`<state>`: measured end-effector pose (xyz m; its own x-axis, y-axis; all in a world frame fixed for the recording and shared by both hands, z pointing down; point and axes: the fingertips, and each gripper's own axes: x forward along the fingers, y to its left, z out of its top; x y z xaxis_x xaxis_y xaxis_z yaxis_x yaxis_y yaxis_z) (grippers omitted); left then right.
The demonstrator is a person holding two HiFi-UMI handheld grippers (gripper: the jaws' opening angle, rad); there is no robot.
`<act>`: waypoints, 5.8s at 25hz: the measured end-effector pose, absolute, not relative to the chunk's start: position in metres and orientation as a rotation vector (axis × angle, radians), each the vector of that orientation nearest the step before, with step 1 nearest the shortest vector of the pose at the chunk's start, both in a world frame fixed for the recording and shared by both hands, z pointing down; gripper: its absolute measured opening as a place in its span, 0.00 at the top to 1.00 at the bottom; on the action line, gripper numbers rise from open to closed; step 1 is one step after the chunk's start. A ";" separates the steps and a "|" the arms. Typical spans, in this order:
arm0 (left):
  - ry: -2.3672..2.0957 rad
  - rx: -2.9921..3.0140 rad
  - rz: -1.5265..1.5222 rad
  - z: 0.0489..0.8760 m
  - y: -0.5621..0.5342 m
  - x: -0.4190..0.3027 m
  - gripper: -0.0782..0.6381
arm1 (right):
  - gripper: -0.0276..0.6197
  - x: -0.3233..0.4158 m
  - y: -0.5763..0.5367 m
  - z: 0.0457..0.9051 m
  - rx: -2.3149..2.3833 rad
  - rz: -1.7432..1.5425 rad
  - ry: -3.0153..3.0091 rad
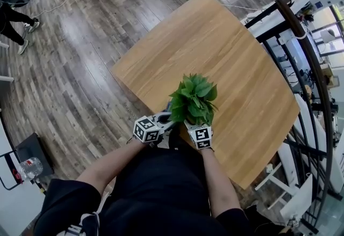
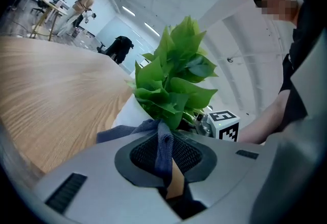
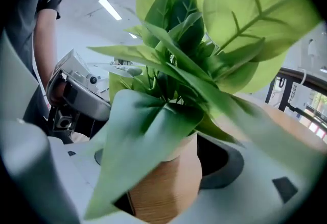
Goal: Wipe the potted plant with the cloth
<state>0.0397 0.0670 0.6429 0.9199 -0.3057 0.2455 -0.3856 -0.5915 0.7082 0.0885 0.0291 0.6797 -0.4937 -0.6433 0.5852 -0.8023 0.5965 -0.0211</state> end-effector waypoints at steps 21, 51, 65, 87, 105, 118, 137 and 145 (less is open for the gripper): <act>-0.777 2.250 0.135 0.651 0.019 -0.005 0.79 | 0.38 0.080 0.030 0.677 0.992 0.290 -2.361; -0.846 2.384 0.347 0.659 0.018 -0.014 0.79 | 0.38 0.059 0.042 0.674 0.957 0.291 -2.375; -0.858 2.307 0.288 0.652 0.000 -0.012 0.79 | 0.38 0.063 0.023 0.680 0.817 0.188 -2.344; -0.666 2.394 0.239 0.650 0.052 0.015 0.80 | 0.38 0.064 0.010 0.676 0.900 0.199 -2.328; -0.865 2.356 0.300 0.648 -0.009 -0.018 0.80 | 0.38 0.066 0.004 0.669 0.940 0.200 -2.347; -0.729 2.362 0.249 0.637 0.022 0.012 0.80 | 0.38 0.063 -0.011 0.671 1.013 0.278 -2.344; -0.543 2.595 0.201 0.581 0.083 -0.007 0.80 | 0.38 0.071 0.087 0.565 1.403 0.434 -2.514; -0.386 2.700 0.070 0.504 0.098 -0.015 0.80 | 0.46 0.068 0.100 0.484 1.572 0.223 -2.621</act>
